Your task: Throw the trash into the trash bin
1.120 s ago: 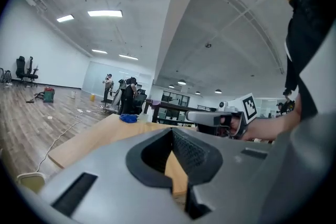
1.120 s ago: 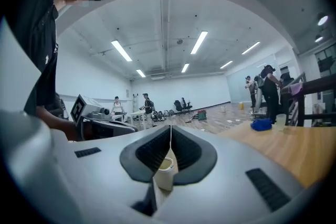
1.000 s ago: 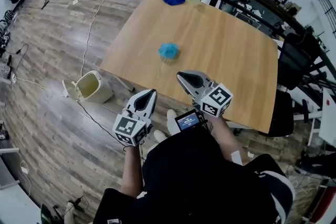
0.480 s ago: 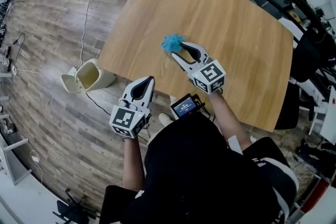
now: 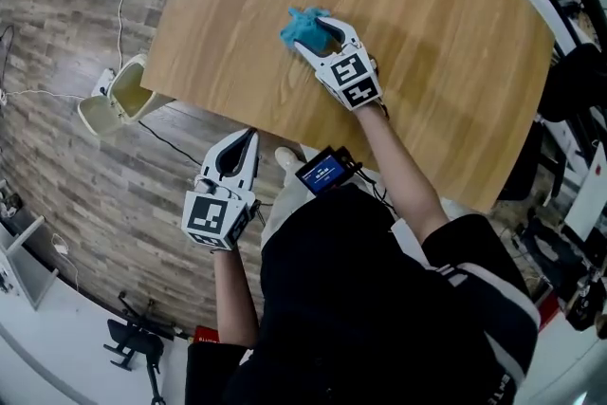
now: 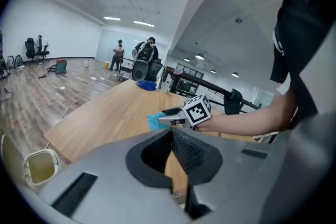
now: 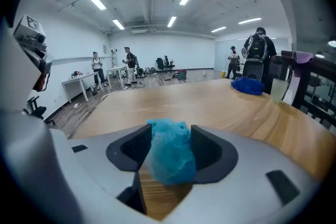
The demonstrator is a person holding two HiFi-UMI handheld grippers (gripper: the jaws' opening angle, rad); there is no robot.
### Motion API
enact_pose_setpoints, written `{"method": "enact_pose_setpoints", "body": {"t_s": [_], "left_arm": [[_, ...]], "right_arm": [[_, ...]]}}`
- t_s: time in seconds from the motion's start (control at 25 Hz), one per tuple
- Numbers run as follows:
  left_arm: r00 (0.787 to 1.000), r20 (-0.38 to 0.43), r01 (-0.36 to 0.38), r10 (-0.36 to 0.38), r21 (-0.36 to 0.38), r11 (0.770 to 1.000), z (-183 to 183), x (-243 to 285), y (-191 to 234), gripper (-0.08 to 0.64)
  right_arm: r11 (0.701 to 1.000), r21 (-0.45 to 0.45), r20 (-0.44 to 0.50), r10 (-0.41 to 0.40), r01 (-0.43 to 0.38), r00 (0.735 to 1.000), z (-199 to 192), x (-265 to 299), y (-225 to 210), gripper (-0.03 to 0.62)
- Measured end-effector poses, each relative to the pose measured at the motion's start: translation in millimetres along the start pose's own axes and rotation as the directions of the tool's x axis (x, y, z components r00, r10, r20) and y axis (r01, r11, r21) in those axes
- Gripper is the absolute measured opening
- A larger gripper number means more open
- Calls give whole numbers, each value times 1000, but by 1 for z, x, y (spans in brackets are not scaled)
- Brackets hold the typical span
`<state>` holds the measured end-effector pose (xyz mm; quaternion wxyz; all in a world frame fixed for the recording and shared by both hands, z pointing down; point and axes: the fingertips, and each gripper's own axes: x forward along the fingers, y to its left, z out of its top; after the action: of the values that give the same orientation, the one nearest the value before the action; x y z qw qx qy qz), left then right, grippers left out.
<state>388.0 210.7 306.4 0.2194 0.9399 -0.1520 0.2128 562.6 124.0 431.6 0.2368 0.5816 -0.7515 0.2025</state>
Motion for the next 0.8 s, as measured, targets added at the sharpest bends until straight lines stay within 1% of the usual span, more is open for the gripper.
{"method": "enact_pose_setpoints", "body": {"t_s": [0.04,0.08,0.12,0.2,0.32,0.48,0.6,0.68,0.8], "left_arm": [[1000,1,2,-2,-5,1000,-1,1,3,5],[1000,1,5,-5,-4,1000,-1,2,4,5],[1000,0,8,-8,-1,1000,0,2,5,5],[1000,1,14,-14,2,1000,3,2,5,5],[1000,13,22,-22,2,1000,1,3,5,5],[999,29,28,-29,25,999,-1,-1,5,5],[998,50,31,-34,44,999,1,-7,0,5],[997,73,31,-36,67,997,9,-10,-2,5],[992,120,32,-43,94,995,28,-22,-6,6]], "right_arm": [[1000,-6,-17,-1,1,1000,-5,5,0,200],[1000,-4,-29,-4,4,1000,-8,8,0,107],[1000,4,-35,-5,5,999,-11,11,0,49],[1000,27,-48,5,-4,999,-16,13,1,18],[999,43,-31,10,-9,999,-15,11,2,11],[999,39,47,4,-6,999,10,-5,8,9],[999,46,85,1,-5,996,18,-23,13,9],[999,42,134,-6,1,991,39,-39,15,9],[1000,22,238,-5,-1,971,89,-71,27,9]]}}
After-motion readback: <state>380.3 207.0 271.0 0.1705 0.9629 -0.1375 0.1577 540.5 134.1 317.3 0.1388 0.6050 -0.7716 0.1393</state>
